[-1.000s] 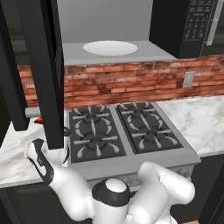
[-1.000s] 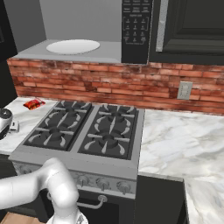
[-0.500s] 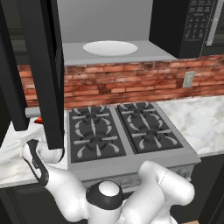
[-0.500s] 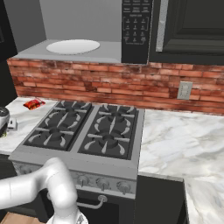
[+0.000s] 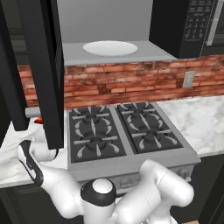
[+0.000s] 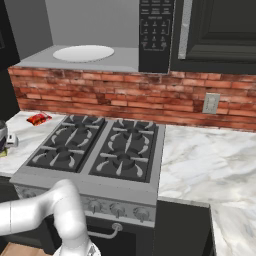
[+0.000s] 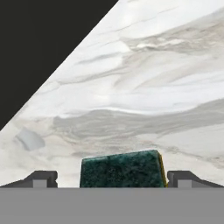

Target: Place the sponge inside the microwave to prepare for sanitizing.

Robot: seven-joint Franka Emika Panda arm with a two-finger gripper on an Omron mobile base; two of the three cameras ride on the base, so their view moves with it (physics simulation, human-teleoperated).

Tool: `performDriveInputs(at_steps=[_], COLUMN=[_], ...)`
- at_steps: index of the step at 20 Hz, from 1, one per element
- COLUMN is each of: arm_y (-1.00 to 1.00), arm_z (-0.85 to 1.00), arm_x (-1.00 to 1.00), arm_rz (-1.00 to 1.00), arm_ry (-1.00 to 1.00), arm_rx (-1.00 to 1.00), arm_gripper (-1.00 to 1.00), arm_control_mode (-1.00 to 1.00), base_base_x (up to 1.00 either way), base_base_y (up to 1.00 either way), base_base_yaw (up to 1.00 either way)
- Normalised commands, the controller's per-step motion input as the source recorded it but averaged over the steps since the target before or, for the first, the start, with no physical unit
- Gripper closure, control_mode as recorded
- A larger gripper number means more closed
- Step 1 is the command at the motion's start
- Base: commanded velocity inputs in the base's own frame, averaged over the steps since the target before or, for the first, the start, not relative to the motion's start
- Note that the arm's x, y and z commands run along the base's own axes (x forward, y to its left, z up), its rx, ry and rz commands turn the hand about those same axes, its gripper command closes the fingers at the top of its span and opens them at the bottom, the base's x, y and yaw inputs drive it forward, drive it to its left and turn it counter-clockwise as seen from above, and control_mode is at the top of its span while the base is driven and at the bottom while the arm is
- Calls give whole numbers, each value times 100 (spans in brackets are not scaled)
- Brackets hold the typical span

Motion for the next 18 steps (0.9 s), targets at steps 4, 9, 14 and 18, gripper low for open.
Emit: performDriveInputs(at_steps=[4,9,14,18], arm_y=[10,3,0,0], arm_z=[-9,-16,-13,-18], arm_x=[6,2,4,-1], arm_rz=[0,0,0,0], arm_ry=[2,3,1,4], arm_rx=[-8,-7,-4,-5], arm_gripper=[-100,-100,-100,-100], arm_control_mode=[-100,-100,-100,-100], base_base_x=[0,0,0,0], base_base_y=[0,0,0,0], base_base_yaw=[0,0,0,0])
